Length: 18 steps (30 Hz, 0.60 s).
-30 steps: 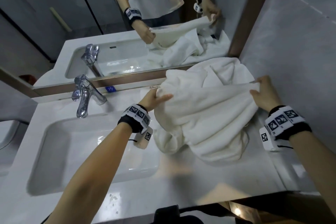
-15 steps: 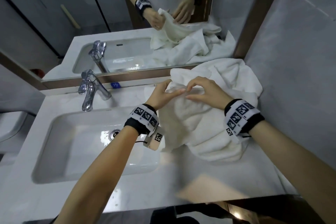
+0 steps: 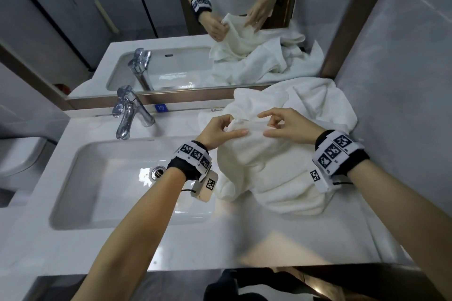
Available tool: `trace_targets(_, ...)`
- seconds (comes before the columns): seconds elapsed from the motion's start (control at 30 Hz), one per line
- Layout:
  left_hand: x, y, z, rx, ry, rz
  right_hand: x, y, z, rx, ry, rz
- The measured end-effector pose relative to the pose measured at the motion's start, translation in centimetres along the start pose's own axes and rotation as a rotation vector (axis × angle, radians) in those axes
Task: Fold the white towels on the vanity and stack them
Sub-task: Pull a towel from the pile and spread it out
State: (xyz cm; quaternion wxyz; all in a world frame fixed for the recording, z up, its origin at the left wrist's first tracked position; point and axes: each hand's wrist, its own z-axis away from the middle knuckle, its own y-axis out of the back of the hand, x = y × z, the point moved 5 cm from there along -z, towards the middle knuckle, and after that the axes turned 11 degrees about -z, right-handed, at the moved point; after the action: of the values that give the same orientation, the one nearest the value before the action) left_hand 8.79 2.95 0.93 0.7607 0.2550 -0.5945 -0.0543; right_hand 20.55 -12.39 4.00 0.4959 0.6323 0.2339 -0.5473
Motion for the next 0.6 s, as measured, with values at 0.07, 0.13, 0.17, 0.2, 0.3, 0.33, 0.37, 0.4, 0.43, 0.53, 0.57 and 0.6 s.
trace_targets(0.07,-0.4,-0.1,0.0,0.022,0.007,0.033,0.2,0.7,0.1,-0.01,-0.014,0.028)
trace_targets(0.13,-0.1,-0.2,0.0,0.052,-0.008,0.068,0.0,0.8,0.1,-0.064,-0.019,0.093)
trace_targets(0.17,0.1,-0.2,0.0,0.066,-0.021,0.073,-0.3,0.7,0.0,-0.085,-0.01,0.137)
trace_targets(0.2,0.4,-0.3,-0.1,0.075,-0.038,0.074,-0.6,0.6,-0.1,-0.084,0.007,0.169)
trace_targets(0.3,1.3,-0.6,-0.1,0.092,-0.073,0.096,-1.8,0.7,-0.9,0.012,0.088,0.114)
trace_targets(0.33,1.6,-0.6,-0.1,0.102,-0.075,0.106,-2.2,0.7,-1.1,0.049,0.118,0.091)
trace_targets(0.37,1.6,-0.6,-0.1,0.125,-0.076,0.124,-2.5,0.7,-1.3,0.085,0.144,0.069)
trace_targets(0.4,1.6,-0.6,-0.1,0.158,-0.076,0.146,-2.6,0.8,-1.4,0.124,0.164,0.042)
trace_targets(0.43,1.6,-0.5,-0.1,0.191,-0.073,0.168,-2.7,0.8,-1.4,0.169,0.177,0.012)
trace_targets(0.53,1.2,-0.5,0.1,0.219,-0.052,0.195,-2.4,0.8,-1.2,0.236,0.181,-0.048)
trace_targets(0.57,1.0,-0.6,0.1,0.21,-0.042,0.19,-2.2,0.6,-1.1,0.217,0.175,-0.043)
trace_targets(0.6,0.7,-0.7,0.2,0.201,-0.035,0.179,-2.0,0.3,-1.1,0.187,0.166,-0.038)
